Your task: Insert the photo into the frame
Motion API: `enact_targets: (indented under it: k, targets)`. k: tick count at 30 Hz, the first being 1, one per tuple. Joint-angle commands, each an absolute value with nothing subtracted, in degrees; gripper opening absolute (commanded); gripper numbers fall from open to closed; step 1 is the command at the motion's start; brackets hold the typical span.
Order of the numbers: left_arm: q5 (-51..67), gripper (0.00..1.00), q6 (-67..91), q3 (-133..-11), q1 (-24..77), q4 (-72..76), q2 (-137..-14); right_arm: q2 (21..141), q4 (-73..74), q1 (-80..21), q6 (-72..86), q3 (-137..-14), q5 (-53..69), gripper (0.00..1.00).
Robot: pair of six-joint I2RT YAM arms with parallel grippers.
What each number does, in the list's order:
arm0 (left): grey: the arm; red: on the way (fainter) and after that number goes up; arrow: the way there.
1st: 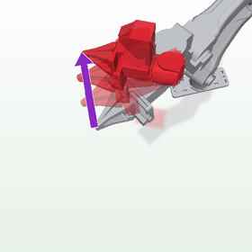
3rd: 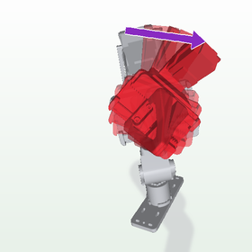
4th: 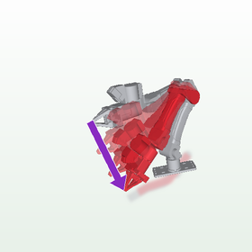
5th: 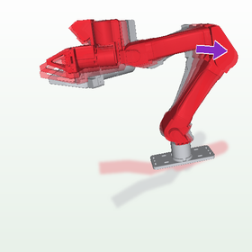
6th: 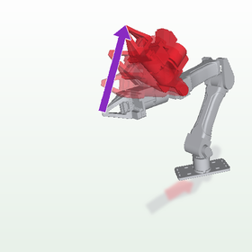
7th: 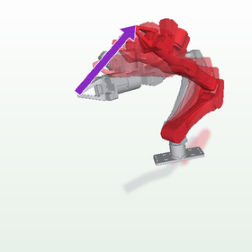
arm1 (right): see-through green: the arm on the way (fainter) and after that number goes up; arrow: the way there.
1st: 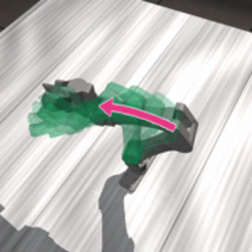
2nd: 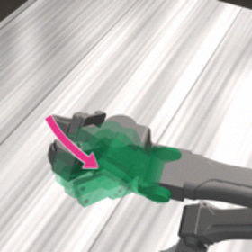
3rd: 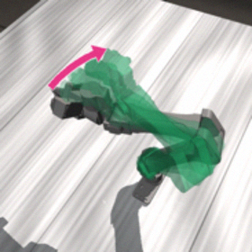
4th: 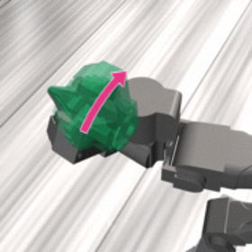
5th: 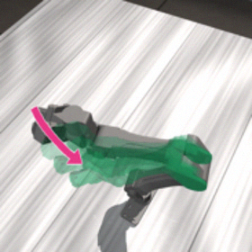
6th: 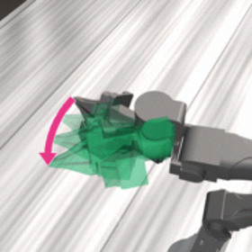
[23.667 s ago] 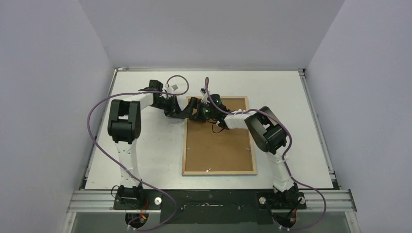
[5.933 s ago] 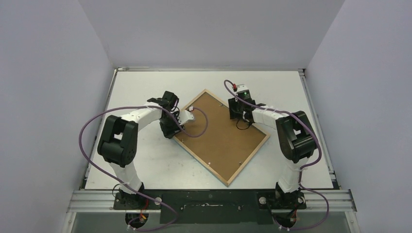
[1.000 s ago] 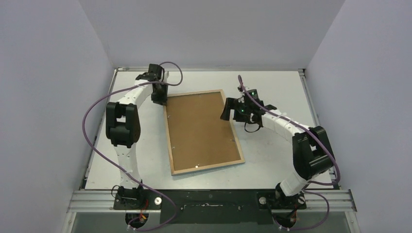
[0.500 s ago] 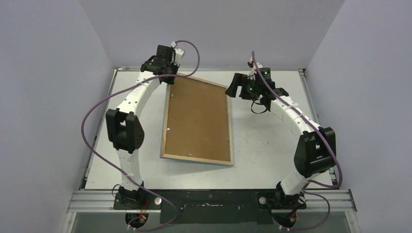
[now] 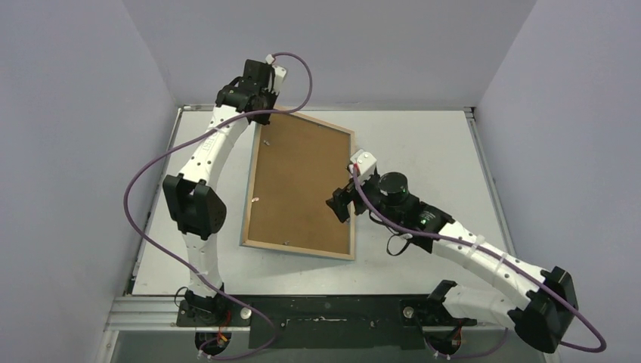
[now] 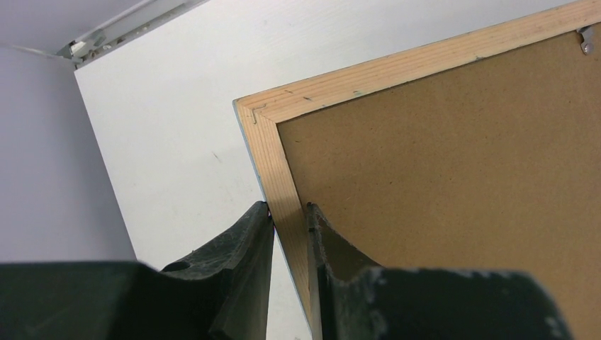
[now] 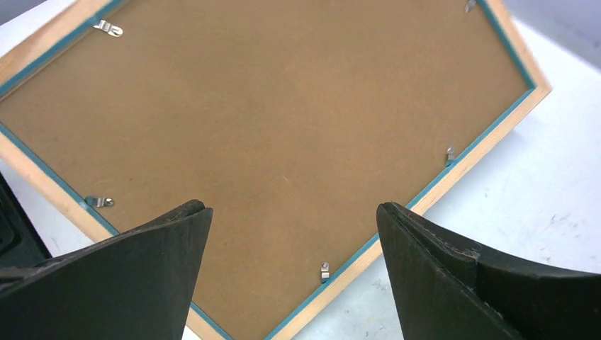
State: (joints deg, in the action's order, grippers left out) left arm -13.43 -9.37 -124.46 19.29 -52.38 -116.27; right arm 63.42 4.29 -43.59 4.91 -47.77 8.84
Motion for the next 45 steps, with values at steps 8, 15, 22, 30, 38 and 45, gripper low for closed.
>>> enact_targets:
  k: [8, 15, 22, 30, 38, 45]
  targets:
    - [-14.8, 0.00, -6.2, -123.6, 16.4, -51.7, -114.6, 60.7, 1.1, -76.7, -10.3, -40.6, -15.2, 0.90]
    - [-13.5, 0.00, -4.3, -122.4, 14.8, -52.8, -115.9, 70.1, -7.6, -89.4, -18.2, -38.6, -27.8, 0.90]
    - [-13.5, 0.00, -4.2, -121.1, 14.9, -52.7, -115.4, 81.9, -23.9, -91.9, -28.7, -35.4, -41.5, 0.90]
    - [-12.8, 0.00, -3.9, -120.8, 14.8, -53.2, -115.5, 96.4, -49.6, -89.2, -43.1, -35.7, -48.7, 0.90]
    - [-12.2, 0.00, -3.2, -120.8, 14.9, -53.7, -115.4, 104.4, -74.1, -86.8, -54.5, -37.1, -53.9, 0.97]
    - [-11.8, 0.00, -2.8, -119.0, 14.8, -53.7, -114.6, 108.8, -90.3, -86.9, -66.1, -39.1, -56.3, 0.61]
